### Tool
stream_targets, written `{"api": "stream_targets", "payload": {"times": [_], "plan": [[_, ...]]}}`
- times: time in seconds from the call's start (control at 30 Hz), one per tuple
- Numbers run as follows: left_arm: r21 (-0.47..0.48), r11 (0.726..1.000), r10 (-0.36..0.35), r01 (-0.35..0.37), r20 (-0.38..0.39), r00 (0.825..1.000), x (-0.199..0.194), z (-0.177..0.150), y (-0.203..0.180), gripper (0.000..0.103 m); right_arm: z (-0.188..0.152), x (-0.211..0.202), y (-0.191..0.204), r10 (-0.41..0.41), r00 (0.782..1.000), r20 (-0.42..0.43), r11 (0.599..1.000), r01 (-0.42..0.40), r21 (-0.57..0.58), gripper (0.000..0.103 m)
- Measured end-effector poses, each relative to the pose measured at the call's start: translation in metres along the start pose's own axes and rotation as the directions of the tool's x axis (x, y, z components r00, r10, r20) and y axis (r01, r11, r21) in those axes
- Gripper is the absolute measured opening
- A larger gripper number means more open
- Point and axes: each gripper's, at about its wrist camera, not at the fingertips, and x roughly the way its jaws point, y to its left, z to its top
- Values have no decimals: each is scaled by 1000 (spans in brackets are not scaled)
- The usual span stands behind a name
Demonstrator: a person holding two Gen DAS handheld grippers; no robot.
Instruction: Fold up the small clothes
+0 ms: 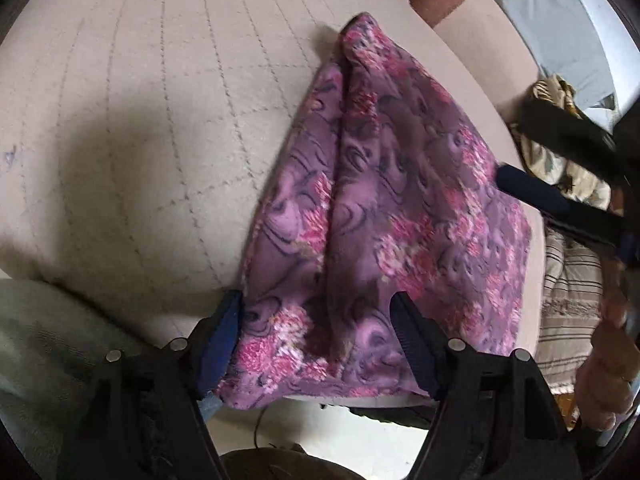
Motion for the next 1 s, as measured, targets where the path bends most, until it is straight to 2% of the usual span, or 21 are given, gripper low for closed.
{"api": "stream_targets", "payload": {"times": [0.03, 0.07, 0.13, 0.2, 0.23, 0.27, 0.37, 0.47, 0.57, 0.67, 0.7, 0.77, 0.83, 0.9, 1.0], "plan": [[3, 1000, -3, 3, -6, 1000, 1, -1, 0, 72, 2, 6, 5, -2, 1000, -22, 1000, 2, 1, 77], [-1, 1000, 1, -1, -3, 1000, 1, -2, 1, 66, 3, 9, 6, -8, 1000, -30, 1000, 8, 8, 77], [-9, 1000, 2, -2, -1, 1000, -1, -4, 5, 49, 4, 15, 8, -23, 999, -40, 999, 24, 30, 77], [-16, 1000, -17, 17, -20, 1000, 3, -3, 9, 21, 6, 25, 9, -16, 998, -62, 999, 19, 50, 77], [-22, 999, -50, 49, -31, 998, 4, -3, 11, 12, 6, 32, 10, -11, 997, -75, 998, 15, 61, 77], [-28, 996, -81, 80, -34, 996, 3, -3, 10, 11, 6, 37, 10, -6, 996, -87, 998, 11, 68, 77], [-39, 991, -125, 126, 24, 992, -8, -8, 11, 9, 6, 50, 10, 4, 993, -118, 996, 7, 90, 77], [-36, 980, -191, 195, 100, 976, -25, -18, 12, 9, 8, 63, 13, 4, 987, -163, 995, 11, 96, 77], [-7, 983, -181, 183, 122, 976, -28, -23, 5, 9, 13, 80, 24, -29, 974, -224, 998, 40, 48, 77], [13, 986, -167, 167, 142, 976, -28, -24, -3, 9, 18, 99, 28, -136, 964, -229, 990, 138, -5, 75], [26, 986, -165, 162, 152, 975, -32, -23, -4, 9, 19, 104, 27, -171, 959, -228, 985, 173, -13, 67], [60, 990, -134, 126, 169, 976, -34, -26, -12, 9, 19, 108, 31, -228, 950, -212, 974, 223, -47, 57], [85, 992, -107, 92, 181, 978, -34, -29, -18, 9, 19, 108, 38, -286, 939, -189, 958, 273, -91, 41], [101, 992, -95, 76, 193, 977, -36, -31, -22, 8, 17, 105, 38, -283, 943, -176, 958, 270, -94, 28], [110, 991, -103, 82, 203, 974, -40, -33, -21, 8, 11, 90, 32, -246, 959, -143, 969, 237, -76, 18]]}}
